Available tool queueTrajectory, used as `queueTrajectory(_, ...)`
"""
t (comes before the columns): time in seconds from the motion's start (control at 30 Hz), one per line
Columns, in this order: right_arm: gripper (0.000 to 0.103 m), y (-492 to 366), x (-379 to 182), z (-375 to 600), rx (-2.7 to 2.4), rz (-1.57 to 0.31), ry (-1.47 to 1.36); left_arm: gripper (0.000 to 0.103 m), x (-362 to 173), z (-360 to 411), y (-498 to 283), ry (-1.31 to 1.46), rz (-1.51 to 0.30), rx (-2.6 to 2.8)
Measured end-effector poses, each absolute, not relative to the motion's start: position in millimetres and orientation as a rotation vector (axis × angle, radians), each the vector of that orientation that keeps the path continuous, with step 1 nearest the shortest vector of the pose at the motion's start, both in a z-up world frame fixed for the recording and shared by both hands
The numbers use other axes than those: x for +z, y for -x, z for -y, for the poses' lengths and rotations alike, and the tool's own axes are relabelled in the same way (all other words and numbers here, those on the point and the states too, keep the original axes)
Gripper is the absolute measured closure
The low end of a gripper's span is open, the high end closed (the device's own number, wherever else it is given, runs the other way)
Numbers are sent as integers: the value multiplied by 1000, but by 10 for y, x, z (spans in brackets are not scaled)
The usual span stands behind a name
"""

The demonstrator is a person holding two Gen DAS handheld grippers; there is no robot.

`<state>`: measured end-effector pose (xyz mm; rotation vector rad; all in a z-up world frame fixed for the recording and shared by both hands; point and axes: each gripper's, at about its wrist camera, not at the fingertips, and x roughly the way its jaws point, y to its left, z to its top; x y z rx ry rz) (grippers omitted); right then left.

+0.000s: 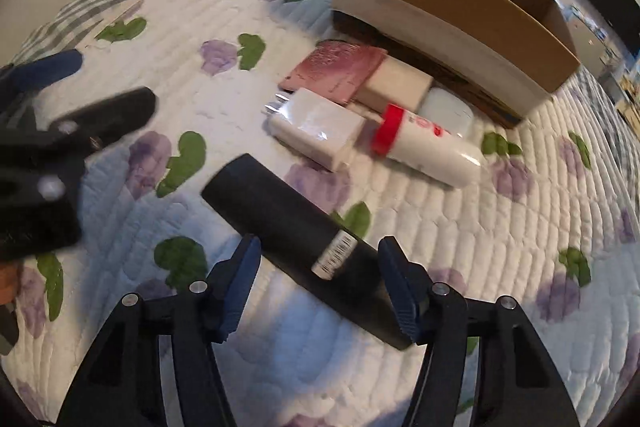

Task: Organize rigid objects
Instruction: 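Grasp the black TV remote with the right tool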

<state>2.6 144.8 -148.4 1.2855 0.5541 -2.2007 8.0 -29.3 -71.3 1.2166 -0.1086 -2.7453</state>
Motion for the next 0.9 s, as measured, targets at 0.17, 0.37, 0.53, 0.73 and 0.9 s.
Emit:
queueTrajectory(0.17,34,-62,-1598,-1325,-2194,-688,-1264,0,-689,313,-93,-1217,87,-2760)
queueTrajectory(0.37,60,87,-1513,-1504,-2295,-548,-1257,0,-630,312,-133,-1217,68,-2767)
queueTrajectory(0.53,73,99,-1256,-1696,-2381,-438,-1193,0,-580,230,-124,-1275,40,-2750)
queueTrajectory(0.73,85,415,-978,-1935,-2388,-418,-1266,0,-381,-76,69,-1228,42,-2792)
queueTrajectory(0.9,85,760,-931,-2161,-2409,-316,-1337,0,-540,-311,398,-1277,65,-2821)
